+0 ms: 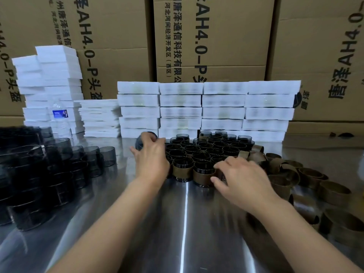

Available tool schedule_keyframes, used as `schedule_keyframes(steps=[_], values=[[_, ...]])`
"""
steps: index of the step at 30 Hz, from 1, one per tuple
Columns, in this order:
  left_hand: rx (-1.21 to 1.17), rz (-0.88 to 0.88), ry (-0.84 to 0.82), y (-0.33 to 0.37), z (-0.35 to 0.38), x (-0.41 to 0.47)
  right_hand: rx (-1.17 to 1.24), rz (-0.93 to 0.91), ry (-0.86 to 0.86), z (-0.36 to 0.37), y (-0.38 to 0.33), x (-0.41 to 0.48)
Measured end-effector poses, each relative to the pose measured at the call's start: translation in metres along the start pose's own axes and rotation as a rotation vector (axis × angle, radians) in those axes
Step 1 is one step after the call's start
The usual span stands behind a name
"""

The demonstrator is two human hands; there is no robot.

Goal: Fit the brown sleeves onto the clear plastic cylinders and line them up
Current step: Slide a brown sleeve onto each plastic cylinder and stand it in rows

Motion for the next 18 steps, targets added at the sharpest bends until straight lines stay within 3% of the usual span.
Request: schedule_keyframes(steps=[2,5,8,12,18], values=[[-0.218,-0.017,-0.018,0.005,0.01,-0.01,-0.069,0.15,-0.111,-0.001,0.016,-0.003],[-0.459,-0.009,0.023,0.002,0.013,-0.017,-0.107,0.323,-0.41,0.009,0.038,-0.014],[-0.618,0.016,0.115,-0.004,0.004,-0.02,-0.066,0.354,-0.508,0.016,0.042,-0.019],[-0.879,-0.076,0.022,-0.009,0.007,-0.023,0.093,0.282,-0.413,0.023,0.03,-0.011],[-1.5,-0.388,-0.344,0.003,0.039,-0.033,0.551,0.314,0.06,0.014,0.014,-0.001]])
Point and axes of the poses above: each hand's wrist, its own x-axis towards the middle knuckle, its own z-axis out of the palm, y = z × x, the point moved 5 cm from there along x, towards the middle knuckle, and after that the axes turned 7 degrees about x, right-handed, at the moved point
